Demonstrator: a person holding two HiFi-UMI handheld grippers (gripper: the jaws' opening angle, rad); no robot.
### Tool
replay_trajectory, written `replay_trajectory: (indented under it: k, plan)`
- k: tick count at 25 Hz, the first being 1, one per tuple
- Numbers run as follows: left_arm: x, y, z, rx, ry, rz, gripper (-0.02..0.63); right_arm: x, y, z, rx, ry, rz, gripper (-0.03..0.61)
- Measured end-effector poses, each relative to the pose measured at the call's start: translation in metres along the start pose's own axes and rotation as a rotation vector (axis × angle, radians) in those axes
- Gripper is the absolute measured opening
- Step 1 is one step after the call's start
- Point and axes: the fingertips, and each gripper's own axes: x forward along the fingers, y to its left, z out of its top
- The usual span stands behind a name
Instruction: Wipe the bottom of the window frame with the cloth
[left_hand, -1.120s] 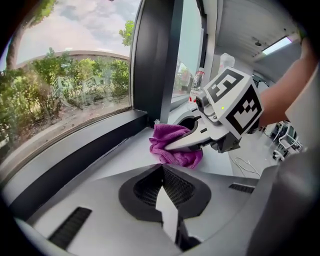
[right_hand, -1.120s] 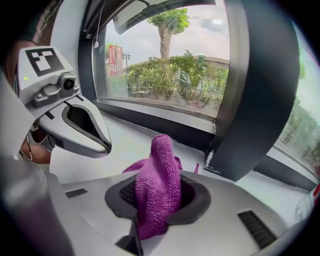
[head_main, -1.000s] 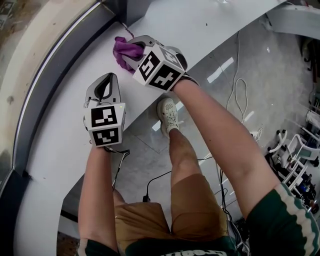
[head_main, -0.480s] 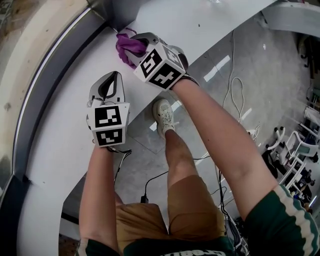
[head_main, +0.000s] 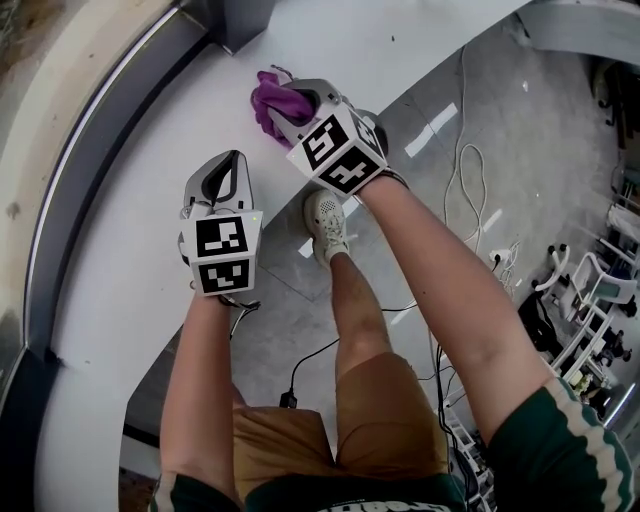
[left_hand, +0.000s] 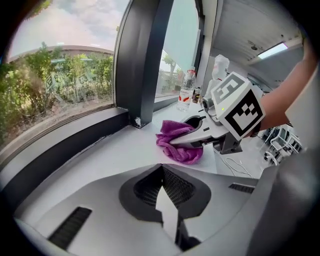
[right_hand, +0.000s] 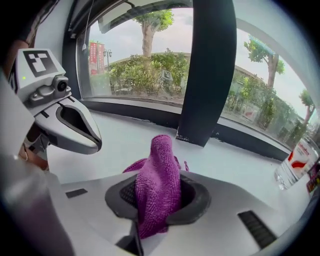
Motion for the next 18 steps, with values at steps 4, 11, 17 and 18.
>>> replay_trajectory:
  k: [4, 11, 17, 18]
  plan:
    - [-0.005, -0.005, -0.002, -0.005, -0.001, -0.002, 0.008, -0.008, 0.004, -0.010, 0.022, 0.006, -0.017, 0.095]
    - [-0.023, 0.003, -0.006, -0.014, -0.004, 0.013, 0.008, -0.005, 0.008, -0.005, 0.077, 0.027, -0.069, 0.092]
    - [-0.045, 0.020, -0.025, -0.016, 0.005, 0.039, 0.008, 0.000, 0.023, -0.001, 0.120, 0.022, -0.106, 0.086]
    - [-0.049, 0.024, -0.027, -0.017, 0.006, 0.045, 0.008, 0.001, 0.026, 0.000, 0.121, 0.023, -0.112, 0.086]
